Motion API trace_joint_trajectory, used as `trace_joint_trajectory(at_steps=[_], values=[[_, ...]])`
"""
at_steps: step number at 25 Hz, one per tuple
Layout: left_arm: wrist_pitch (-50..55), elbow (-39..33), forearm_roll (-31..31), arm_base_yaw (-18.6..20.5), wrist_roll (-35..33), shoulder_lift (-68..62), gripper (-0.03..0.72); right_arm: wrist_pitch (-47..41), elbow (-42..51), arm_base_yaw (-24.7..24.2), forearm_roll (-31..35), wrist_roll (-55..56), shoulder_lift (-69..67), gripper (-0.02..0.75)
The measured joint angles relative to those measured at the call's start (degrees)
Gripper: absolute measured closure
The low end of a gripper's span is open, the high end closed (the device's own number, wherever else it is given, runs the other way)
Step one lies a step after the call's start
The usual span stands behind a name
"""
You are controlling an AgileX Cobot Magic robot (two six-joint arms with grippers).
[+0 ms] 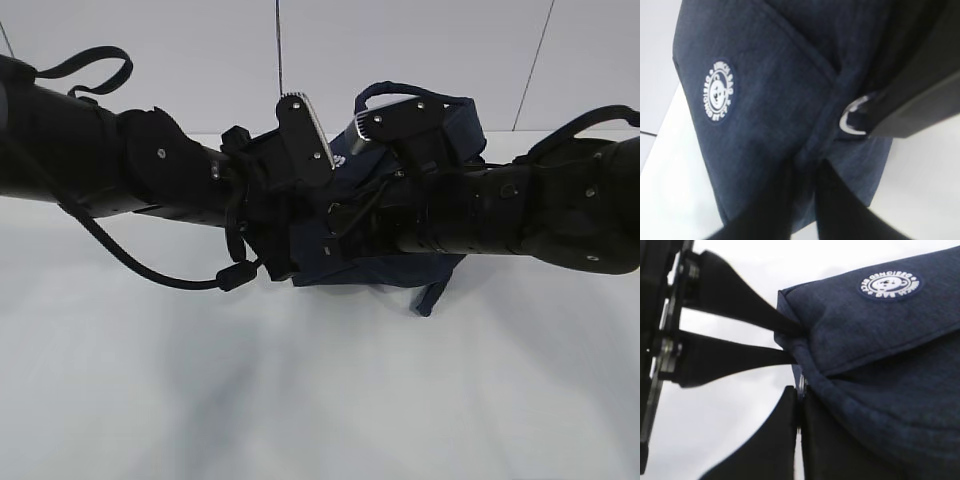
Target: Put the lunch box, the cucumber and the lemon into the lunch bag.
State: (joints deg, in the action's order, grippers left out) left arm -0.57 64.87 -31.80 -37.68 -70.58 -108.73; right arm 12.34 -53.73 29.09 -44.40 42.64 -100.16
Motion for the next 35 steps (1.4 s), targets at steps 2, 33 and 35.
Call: trace_joint_trajectory(at_steps=[2,33,35], values=[[-0.14,0.00,-2.34,0.00,-0.13,-0.08,0.680,-0.15,0.00,0.00,0.00,0.00,0.00,0.738],[-1.62,0.11,-29.02,0.34,-0.17,-0.37,0.698,-11.09,-6.95,0.00,-7.07,0.00,4.61,0.738],[-1.62,0.11,-29.96,0.64,-0.17,-0.37,0.698,-11.29,-6.95,0.00,-7.81,0.00,5.51,0.738]])
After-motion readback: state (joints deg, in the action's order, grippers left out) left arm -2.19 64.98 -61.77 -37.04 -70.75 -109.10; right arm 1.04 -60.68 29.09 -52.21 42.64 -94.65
